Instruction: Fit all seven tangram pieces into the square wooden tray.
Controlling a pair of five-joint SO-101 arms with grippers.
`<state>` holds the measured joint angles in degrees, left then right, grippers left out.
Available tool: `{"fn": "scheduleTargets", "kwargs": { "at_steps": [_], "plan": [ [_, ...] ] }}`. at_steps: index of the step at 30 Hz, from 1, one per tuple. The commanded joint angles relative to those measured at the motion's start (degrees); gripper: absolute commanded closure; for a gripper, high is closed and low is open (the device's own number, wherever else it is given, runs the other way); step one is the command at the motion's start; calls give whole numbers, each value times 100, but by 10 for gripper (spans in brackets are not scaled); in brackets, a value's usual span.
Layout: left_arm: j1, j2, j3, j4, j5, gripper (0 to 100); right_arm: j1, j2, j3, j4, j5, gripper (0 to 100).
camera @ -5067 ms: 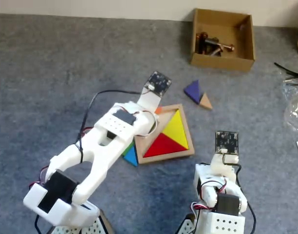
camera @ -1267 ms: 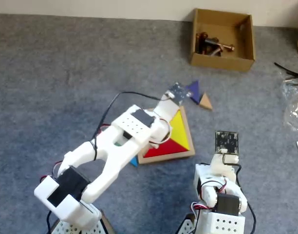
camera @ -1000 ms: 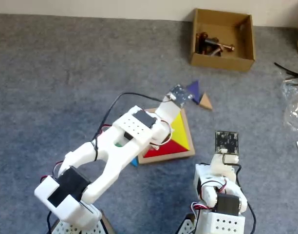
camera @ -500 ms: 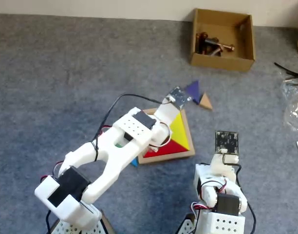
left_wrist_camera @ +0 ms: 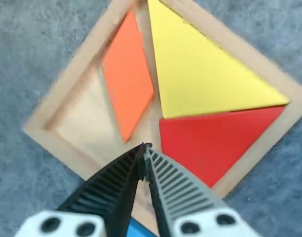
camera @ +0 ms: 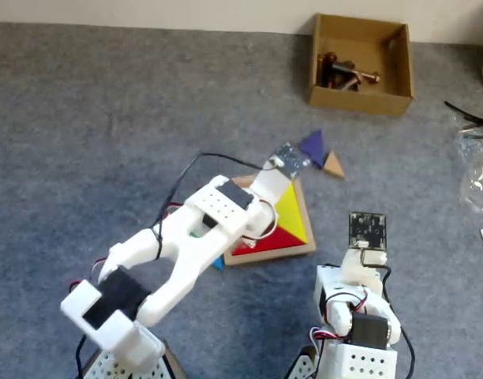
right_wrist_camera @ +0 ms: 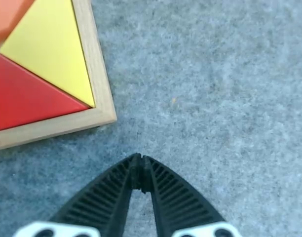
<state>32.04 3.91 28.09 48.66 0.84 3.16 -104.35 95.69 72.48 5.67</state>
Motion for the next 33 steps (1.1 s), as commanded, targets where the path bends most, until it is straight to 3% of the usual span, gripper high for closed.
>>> {"fn": "scheduleTargets", "kwargs": {
  "at_steps": [1, 7, 25, 33],
  "plan": [
    [57, 127, -242, 9, 0, 994, -92, -84, 655, -101, -62, 994],
    [4, 145, -330, -79, 0, 994, -92, -84, 655, -101, -62, 994],
    [-585, 154, 101, -1468, -9, 993, -92, -84, 655, -101, -62, 994],
    [-576, 145, 92, -1547, -9, 993, -92, -84, 655, -101, -62, 994]
  ]
}}
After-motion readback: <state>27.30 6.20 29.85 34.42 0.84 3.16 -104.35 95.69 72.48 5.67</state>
